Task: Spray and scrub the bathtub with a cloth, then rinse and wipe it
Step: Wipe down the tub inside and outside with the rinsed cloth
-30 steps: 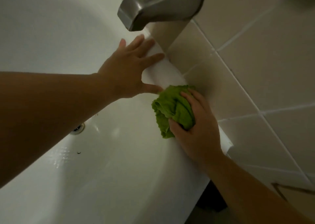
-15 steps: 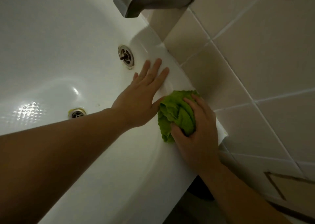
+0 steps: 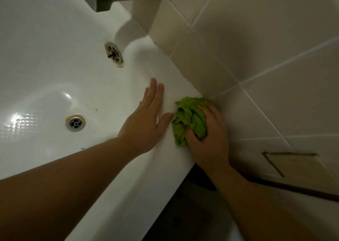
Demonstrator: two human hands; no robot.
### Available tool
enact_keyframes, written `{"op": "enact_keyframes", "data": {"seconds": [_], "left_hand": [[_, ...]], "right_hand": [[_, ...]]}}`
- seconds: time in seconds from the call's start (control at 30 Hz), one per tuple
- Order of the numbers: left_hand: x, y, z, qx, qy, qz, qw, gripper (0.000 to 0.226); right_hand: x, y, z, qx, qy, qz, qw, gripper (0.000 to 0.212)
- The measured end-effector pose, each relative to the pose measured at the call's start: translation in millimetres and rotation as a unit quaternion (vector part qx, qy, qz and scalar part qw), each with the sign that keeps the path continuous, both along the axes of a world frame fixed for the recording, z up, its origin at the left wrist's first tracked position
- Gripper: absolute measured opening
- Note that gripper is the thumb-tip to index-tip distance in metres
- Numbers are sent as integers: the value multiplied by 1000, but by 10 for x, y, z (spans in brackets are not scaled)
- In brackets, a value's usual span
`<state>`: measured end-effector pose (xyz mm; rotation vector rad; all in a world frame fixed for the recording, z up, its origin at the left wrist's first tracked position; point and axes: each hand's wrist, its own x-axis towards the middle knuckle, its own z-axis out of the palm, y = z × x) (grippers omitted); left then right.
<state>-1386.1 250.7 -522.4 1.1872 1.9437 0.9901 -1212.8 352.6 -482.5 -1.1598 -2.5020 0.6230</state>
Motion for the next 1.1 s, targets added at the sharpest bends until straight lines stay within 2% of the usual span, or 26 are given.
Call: {"op": "enact_keyframes", "data": {"seconds": [0.1,0.17,0.27,0.37,0.47,0.57,0.67,0.9,1.0,1.1], "left_hand": [[220,-195,40,-60,-44,14,997,89],[323,-336,54,-100,-78,31,991,94],[363,-438,58,-123,-82,34,988,94],[380,-453,126,-152,-96,32,983,94],[489,-527,232,-181,-130,47,974,82],[577,-674,267,-196,-156,64,966,72],[605,-811,273,-211,-172,63,960,68],[576,-1078,159,-245,-256,87,931,63],[564,-1297,71,-255,-280,93,921,60],[562,-1543,13,-278,-292,90,911,57]], "right_hand": [[108,-284,8,19,-30,-45,998,66],[94,-204,41,25,-53,-8,998,66],[109,27,87,2,-81,12,997,69],[216,-103,82,-12,-60,-76,995,69],[349,-447,109,-44,-41,-141,988,66],[421,-596,141,-31,-80,-70,994,68],[297,-389,173,-39,-109,-2,993,69],[-271,-346,106,10,-96,14,995,65],[-301,-481,92,51,-90,111,988,64],[-311,-585,96,82,-124,249,957,57]]}}
